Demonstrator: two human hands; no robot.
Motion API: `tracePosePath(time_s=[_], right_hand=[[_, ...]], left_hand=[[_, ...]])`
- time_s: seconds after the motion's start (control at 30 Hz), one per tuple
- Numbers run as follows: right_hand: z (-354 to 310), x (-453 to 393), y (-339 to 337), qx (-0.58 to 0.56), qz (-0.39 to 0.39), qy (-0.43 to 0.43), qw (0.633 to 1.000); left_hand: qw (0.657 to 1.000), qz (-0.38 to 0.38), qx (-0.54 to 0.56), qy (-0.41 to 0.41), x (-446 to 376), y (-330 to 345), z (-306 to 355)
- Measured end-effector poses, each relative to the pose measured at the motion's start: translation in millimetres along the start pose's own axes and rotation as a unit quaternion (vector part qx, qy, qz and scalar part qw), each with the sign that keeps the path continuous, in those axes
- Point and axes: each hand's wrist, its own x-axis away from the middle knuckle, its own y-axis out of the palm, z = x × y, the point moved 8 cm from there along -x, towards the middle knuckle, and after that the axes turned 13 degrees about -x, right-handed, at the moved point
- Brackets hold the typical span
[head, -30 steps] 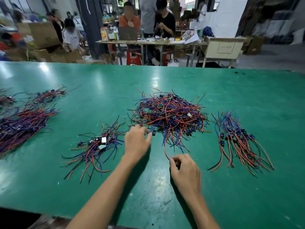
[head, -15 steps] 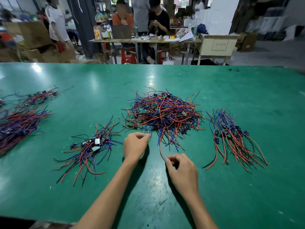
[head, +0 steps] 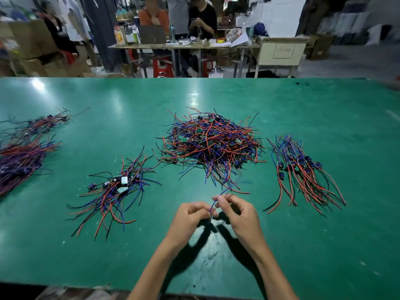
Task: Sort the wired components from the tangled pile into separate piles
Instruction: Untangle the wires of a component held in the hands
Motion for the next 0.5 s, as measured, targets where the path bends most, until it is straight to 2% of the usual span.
tracePosePath(time_s=[0.13, 0.23, 0.3, 0.37, 0.5], right_hand=[[-1.0, 1.1, 0.7, -0.032, -0.013, -0.005, 0.999], [1.7, 4.3, 3.5, -0.076, -0.039, 0.016, 0.996], [2.1, 4.7, 5.9, -0.06, -0.056, 0.015, 0.997], [2.5, 4.2, 5.6, -0.039, -0.056, 0.004, 0.998], [6.5, 4.1, 2.7, -0.05, -0.045, 0.017, 0.998]], left_hand=[[0.988, 0.036, -0.144, 0.048, 6.3, 4.6, -12.0], [0.99, 0.055, -0.11, 0.063, 8.7, -0.6, -11.6], [0.984, 0.078, -0.139, 0.078, 10.4, -3.9, -10.7], [0.979, 0.095, -0.158, 0.085, 11.6, -5.1, -10.7], [0.984, 0.097, -0.124, 0.083, 12.2, -7.1, -11.5]])
